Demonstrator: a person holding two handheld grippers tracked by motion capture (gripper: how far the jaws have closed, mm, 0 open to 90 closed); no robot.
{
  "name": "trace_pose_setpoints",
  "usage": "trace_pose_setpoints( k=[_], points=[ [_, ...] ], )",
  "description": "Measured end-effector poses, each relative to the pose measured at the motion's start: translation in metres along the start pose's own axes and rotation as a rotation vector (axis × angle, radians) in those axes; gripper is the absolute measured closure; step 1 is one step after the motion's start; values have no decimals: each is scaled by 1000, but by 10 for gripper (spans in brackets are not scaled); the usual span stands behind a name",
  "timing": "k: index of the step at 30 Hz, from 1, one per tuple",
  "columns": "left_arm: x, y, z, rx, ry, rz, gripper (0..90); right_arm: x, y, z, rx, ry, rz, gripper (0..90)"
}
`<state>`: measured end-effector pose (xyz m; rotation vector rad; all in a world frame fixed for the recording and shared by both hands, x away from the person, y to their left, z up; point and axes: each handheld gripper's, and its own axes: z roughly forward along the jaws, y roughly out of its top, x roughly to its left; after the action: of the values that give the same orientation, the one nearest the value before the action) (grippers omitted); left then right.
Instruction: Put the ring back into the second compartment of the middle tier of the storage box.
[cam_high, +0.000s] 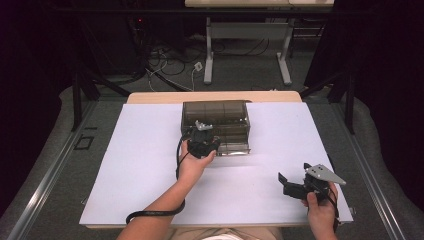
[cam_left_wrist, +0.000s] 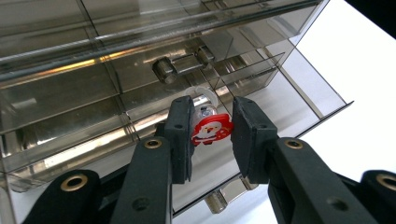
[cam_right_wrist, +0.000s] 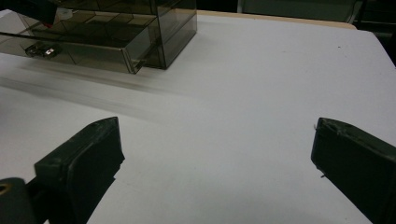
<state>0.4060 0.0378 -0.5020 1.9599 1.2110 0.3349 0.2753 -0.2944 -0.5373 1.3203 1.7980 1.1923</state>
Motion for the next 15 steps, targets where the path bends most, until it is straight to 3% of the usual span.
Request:
trace_pose_setpoints(
  k=[15],
  points=[
    [0, 0, 10, 73, -3, 2, 682, 2, 0, 0, -9, -1, 5, 16]
  ],
)
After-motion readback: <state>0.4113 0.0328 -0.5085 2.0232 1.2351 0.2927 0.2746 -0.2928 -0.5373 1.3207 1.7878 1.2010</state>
